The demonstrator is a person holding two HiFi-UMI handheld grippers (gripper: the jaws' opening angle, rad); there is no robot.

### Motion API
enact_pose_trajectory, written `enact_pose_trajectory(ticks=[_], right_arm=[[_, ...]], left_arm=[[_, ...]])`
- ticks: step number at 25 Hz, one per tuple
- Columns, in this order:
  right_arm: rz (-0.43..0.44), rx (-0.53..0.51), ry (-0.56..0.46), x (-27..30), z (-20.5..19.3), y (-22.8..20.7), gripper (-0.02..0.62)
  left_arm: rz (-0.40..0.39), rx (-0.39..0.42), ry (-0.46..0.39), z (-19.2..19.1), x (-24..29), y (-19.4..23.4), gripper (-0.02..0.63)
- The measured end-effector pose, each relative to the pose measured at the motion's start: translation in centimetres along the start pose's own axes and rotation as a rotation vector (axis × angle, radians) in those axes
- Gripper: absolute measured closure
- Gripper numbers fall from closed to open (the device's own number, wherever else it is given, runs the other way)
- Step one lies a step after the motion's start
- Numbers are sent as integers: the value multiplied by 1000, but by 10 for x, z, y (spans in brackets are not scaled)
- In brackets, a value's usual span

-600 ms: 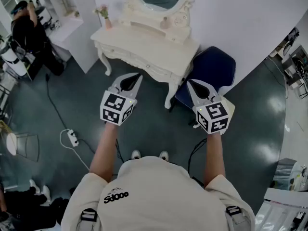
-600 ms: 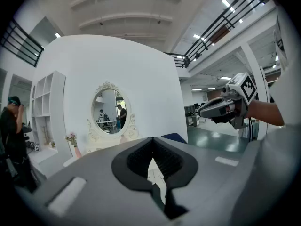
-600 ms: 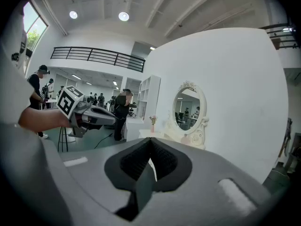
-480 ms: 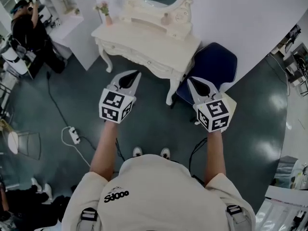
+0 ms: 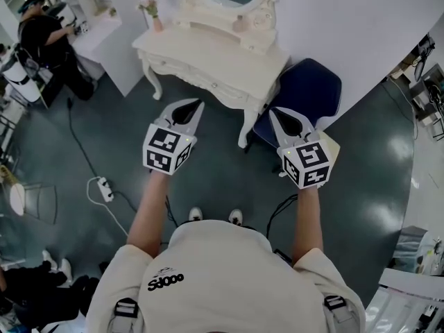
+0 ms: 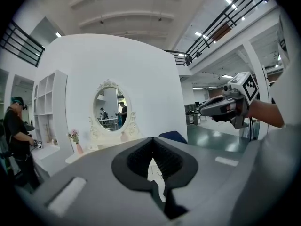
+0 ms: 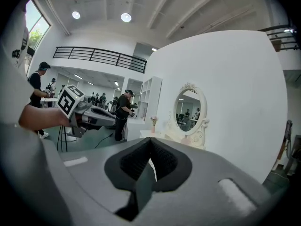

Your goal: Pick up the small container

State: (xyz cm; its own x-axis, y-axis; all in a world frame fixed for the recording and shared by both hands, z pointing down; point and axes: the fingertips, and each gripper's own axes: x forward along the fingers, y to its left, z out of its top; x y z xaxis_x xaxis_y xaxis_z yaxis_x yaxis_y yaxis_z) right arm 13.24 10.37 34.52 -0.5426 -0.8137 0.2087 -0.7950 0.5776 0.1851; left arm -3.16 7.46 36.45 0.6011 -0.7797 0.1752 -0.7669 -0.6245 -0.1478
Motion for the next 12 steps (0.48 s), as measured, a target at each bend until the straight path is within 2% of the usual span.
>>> enact_pose_trajectory(ticks=[12], right_arm=[[60,62,6,-14,-25,-31,592]], left_arm=[[51,-60,16,-3,13,-26,586]])
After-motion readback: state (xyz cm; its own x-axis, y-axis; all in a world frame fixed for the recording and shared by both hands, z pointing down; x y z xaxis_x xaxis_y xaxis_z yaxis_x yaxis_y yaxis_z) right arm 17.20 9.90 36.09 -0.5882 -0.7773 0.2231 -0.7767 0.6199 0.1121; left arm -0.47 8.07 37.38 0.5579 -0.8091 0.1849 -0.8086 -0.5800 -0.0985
